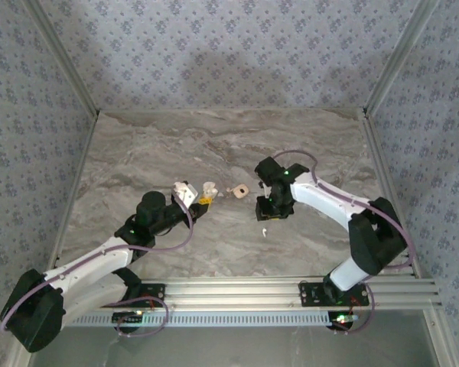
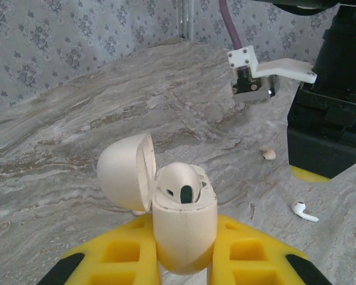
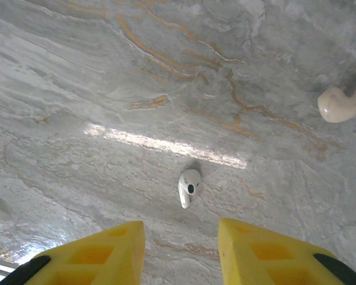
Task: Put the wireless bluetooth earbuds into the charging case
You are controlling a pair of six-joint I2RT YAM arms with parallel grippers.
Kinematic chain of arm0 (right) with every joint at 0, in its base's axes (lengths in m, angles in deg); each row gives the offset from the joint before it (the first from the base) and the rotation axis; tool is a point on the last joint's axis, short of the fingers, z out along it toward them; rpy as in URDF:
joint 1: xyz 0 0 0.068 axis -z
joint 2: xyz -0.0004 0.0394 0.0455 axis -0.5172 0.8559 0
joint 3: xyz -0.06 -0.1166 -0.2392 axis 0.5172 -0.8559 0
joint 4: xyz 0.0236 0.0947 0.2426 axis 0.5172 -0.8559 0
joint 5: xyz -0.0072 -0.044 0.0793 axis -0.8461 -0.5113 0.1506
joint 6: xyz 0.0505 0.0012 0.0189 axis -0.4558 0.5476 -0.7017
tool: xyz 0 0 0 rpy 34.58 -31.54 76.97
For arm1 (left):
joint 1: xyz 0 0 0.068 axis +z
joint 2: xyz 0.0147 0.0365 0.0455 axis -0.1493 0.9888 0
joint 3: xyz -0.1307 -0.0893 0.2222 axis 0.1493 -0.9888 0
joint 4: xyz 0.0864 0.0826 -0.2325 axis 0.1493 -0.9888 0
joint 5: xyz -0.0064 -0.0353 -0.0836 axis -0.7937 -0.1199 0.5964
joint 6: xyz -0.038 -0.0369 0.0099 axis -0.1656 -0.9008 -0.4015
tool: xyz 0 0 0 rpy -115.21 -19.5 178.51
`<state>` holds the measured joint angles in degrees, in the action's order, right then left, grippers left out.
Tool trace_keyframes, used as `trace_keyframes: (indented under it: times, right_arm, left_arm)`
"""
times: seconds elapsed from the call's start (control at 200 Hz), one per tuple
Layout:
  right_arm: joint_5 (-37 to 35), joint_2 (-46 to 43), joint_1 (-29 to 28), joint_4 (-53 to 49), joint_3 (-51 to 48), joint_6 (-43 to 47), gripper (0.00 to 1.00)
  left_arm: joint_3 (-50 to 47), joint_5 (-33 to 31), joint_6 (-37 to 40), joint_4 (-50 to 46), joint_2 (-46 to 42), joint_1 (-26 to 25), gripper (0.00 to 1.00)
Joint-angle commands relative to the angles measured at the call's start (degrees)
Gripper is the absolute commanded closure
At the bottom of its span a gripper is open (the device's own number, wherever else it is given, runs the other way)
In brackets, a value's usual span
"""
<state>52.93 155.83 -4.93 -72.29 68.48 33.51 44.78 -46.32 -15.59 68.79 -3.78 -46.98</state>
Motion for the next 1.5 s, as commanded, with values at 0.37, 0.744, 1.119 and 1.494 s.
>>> trace_keyframes:
  times: [0.37, 0.744, 1.119, 1.494]
  right_arm:
    - [2.7, 11.7, -0.1, -4.6, 3.0, 3.0, 0.62]
    - [4.7, 14.8, -0.3, -2.0, 3.1, 3.3, 0.65]
    - [3.7, 16.4, -0.3, 0.3, 2.5, 3.2, 0.72]
    - [1.6, 10.2, 0.3, 5.9, -1.3, 1.5, 0.78]
  left_arm:
    - [0.0, -0.9, 1.3, -0.7, -1.7, -0.1, 0.88]
    - [-0.1, -0.8, 1.2, -0.3, -1.3, 0.1, 0.88]
    - [0.3, -0.1, 1.2, -0.3, -0.3, 0.2, 0.88]
    - [1.1, 1.5, 0.4, 1.2, 2.3, 0.3, 0.88]
